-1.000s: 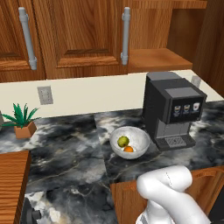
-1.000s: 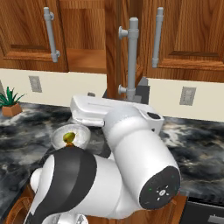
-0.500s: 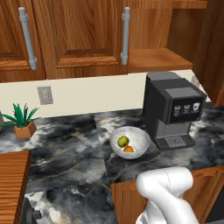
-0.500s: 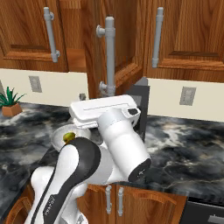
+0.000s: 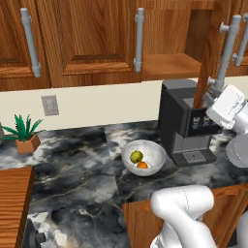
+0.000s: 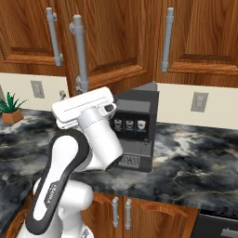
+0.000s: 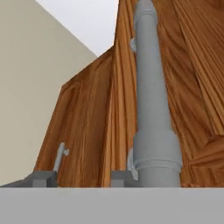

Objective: Open the cabinet. Pick the tangerine and pear from the cabinet and place them into the bowl. Then close the cabinet.

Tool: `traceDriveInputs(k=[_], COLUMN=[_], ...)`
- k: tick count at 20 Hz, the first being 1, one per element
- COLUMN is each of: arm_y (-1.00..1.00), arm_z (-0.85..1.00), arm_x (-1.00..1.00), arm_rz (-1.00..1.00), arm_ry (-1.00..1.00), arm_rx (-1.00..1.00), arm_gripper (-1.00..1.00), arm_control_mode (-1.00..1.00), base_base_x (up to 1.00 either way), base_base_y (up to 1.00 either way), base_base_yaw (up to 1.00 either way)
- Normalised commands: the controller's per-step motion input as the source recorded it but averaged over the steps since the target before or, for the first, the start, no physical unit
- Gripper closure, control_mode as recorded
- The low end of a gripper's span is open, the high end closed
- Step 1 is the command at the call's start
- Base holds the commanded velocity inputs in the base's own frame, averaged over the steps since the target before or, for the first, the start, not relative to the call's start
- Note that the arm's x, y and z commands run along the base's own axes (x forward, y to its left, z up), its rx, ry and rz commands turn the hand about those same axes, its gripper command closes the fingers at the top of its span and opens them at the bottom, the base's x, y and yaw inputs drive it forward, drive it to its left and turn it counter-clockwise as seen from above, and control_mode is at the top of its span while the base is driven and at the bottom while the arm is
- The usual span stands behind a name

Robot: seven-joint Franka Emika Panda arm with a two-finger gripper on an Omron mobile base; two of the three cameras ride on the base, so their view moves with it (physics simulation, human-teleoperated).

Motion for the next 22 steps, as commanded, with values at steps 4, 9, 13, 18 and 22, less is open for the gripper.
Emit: traceDriveInputs(k=[4, 9, 13, 18, 22], arm_y=[0.5, 0.49, 0.31, 0.19, 0.08], arm_z=[-0.01, 0.02, 0.04, 0.0, -0.02], arm_x=[1.0, 1.0, 1.0, 1.0, 1.0], arm_rz=[0.0, 0.0, 0.0, 0.0, 0.0], arm_ry=[-0.1, 0.03, 0.09, 0.11, 0.12], arm_rx=[0.1, 0.14, 0.2, 0.21, 0.15], arm_gripper=[-1.0, -1.0, -1.0, -1.0, -1.0], arm_control_mode=[-1.0, -1.0, -1.0, -1.0, -1.0], base_base_x=[0.0, 0.0, 0.0, 0.0, 0.0], base_base_y=[0.0, 0.0, 0.0, 0.0, 0.0], base_base_yaw=[0.0, 0.0, 0.0, 0.0, 0.0])
